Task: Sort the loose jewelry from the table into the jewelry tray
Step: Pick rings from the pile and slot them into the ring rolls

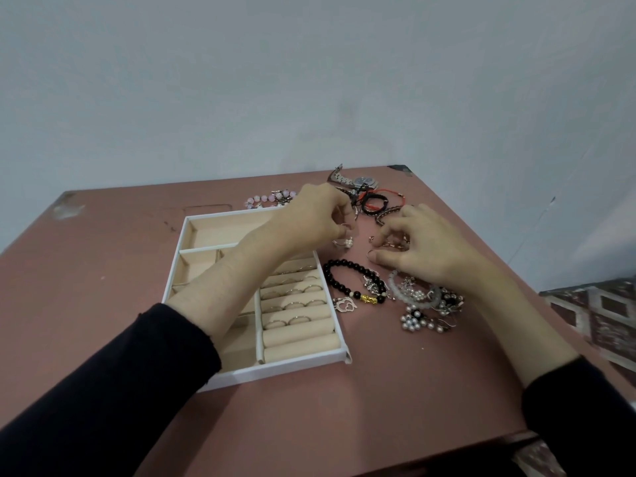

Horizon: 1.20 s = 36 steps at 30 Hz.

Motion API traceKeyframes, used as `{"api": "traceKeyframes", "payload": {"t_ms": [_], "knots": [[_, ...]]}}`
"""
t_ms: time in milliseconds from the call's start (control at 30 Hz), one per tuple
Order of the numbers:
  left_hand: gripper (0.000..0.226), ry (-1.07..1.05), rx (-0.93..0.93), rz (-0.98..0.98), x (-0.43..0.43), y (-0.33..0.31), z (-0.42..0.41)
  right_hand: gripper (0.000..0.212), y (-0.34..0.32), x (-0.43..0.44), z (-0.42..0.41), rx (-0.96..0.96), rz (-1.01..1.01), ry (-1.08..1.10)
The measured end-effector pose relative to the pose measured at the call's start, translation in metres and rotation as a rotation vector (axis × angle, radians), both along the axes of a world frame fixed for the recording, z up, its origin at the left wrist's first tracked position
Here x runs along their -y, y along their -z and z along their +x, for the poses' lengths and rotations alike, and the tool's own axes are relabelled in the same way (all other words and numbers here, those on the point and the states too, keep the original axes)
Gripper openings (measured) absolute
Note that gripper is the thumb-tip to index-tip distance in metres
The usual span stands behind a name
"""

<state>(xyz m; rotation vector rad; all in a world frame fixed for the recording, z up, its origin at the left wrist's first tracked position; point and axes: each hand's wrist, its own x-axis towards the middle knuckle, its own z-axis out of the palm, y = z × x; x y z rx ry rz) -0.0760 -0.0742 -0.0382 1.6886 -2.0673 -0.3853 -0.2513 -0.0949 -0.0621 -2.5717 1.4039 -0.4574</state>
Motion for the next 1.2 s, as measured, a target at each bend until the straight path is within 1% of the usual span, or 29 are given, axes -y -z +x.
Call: {"api": "traceKeyframes", "payload": {"t_ms": [67,133,267,367,433,500,567,667,733,833,933,1000,1100,1200], "knots": [[0.005,0.003,0.002,-0.004,0.0,0.0,0.0,0.016,-0.002,-0.001,0.0,0.01,0.013,-0.002],[0.005,0.008,0.006,-0.006,0.0,-0.001,-0.001,0.013,-0.002,0.0,0.001,0.032,0.032,-0.021],[0.01,0.009,0.016,-0.011,0.001,-0.001,-0.002,0.011,-0.005,-0.001,0.0,0.065,0.093,-0.039],[0.008,-0.001,0.019,-0.021,0.001,-0.002,-0.001,0.015,-0.005,-0.001,0.001,0.083,0.089,-0.038],[0.013,-0.006,0.016,-0.029,0.0,-0.002,0.0,0.019,-0.003,0.0,0.001,0.116,0.072,-0.032],[0.014,-0.02,0.008,-0.035,-0.002,-0.003,0.001,0.018,-0.003,-0.002,0.003,0.184,0.091,-0.039],[0.008,-0.036,-0.021,-0.044,-0.009,-0.005,0.003,0.016,-0.004,-0.005,0.004,0.268,0.132,-0.052],[0.006,-0.051,-0.095,-0.084,-0.032,-0.006,0.012,0.015,-0.008,-0.013,0.008,0.471,0.208,-0.065],[0.004,-0.085,-0.137,-0.13,-0.053,-0.005,0.023,0.014,-0.011,-0.022,0.014,0.596,0.269,-0.105],[0.004,-0.152,-0.244,-0.143,-0.085,-0.001,0.041,0.016,-0.014,-0.043,0.029,0.695,0.358,-0.21],[0.006,-0.18,-0.372,-0.142,-0.104,0.005,0.057,0.015,-0.011,-0.063,0.039,0.69,0.414,-0.327],[0.007,-0.193,-0.397,-0.175,-0.108,0.009,0.063,0.017,-0.009,-0.068,0.041,0.677,0.415,-0.363],[0.005,-0.216,-0.414,-0.224,-0.109,0.012,0.065,0.021,-0.006,-0.067,0.04,0.609,0.383,-0.381],[0.004,-0.211,-0.442,-0.234,-0.109,0.014,0.064,0.018,-0.004,-0.066,0.04,0.529,0.357,-0.39]]}}
